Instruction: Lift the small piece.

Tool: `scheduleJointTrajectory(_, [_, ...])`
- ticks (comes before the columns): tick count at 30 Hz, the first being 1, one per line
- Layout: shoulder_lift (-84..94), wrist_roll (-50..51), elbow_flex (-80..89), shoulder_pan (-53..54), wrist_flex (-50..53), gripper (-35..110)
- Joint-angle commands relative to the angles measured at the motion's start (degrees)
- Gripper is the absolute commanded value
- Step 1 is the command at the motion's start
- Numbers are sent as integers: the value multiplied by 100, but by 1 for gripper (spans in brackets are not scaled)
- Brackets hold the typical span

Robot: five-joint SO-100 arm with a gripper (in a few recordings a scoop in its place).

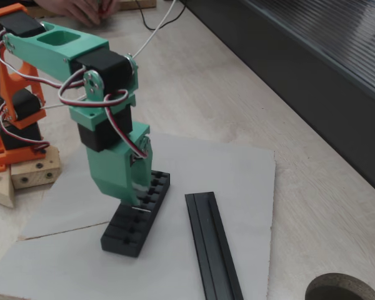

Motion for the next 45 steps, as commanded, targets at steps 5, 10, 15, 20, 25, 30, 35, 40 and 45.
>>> scheduleJointTrajectory(5, [-272,-70,-44,44,53,26])
scheduleJointTrajectory(10, [-290,-114,-44,44,44,26])
scheduleJointTrajectory(15, [-281,-844,-53,44,-132,26])
scheduleJointTrajectory(20, [-281,-1020,-44,44,-431,26])
scheduleJointTrajectory(25, [-290,-1011,0,44,-448,26])
scheduleJointTrajectory(30, [-308,-1011,0,79,-448,26])
scheduleJointTrajectory(35, [-316,-1002,18,53,-448,26])
scheduleJointTrajectory(40, [-316,-1002,26,62,-448,26])
scheduleJointTrajectory(45, [-343,-1055,26,70,-457,26])
